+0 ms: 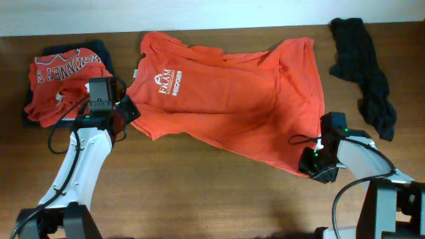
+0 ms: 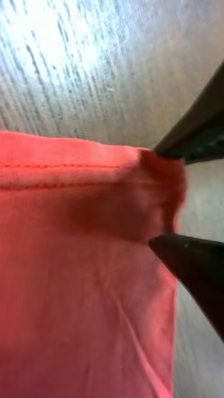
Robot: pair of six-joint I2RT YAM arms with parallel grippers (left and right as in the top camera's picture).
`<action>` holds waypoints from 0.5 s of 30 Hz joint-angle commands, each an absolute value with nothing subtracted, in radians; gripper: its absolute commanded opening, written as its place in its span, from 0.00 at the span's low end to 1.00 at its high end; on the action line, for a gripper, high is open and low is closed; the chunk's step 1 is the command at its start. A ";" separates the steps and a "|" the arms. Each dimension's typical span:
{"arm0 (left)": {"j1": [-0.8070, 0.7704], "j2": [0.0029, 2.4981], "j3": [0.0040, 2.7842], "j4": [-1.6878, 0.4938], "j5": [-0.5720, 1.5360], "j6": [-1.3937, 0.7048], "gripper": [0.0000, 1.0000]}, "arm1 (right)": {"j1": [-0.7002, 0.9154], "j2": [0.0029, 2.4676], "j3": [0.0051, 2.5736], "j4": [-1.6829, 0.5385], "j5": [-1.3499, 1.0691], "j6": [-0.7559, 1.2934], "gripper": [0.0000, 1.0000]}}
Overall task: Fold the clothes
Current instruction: 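Lift the T-shirt hem with both grippers and pull it upward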
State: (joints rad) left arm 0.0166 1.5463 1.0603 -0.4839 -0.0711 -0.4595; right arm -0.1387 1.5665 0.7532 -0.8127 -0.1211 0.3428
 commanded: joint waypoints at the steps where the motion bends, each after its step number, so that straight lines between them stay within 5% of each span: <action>1: 0.023 1.538 1.073 -0.487 -0.076 -0.439 0.01 | -0.138 1.578 0.710 -0.788 -0.127 0.351 0.44; 6: 0.023 1.538 1.073 -0.487 -0.076 -0.439 0.01 | -0.138 1.578 0.677 -0.752 -0.127 0.358 0.44; 10: 0.023 1.538 1.073 -0.487 -0.076 -0.439 0.01 | -0.138 1.578 0.677 -0.743 -0.126 0.380 0.05; 15: 0.024 1.533 1.079 -0.479 -0.078 -0.424 0.01 | -0.138 1.572 0.751 -0.794 -0.126 0.383 0.04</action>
State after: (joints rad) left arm 0.0166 1.5463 1.0603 -0.4839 -0.0708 -0.4515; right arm -0.1421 1.5421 0.7300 -0.7826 -0.1139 0.3676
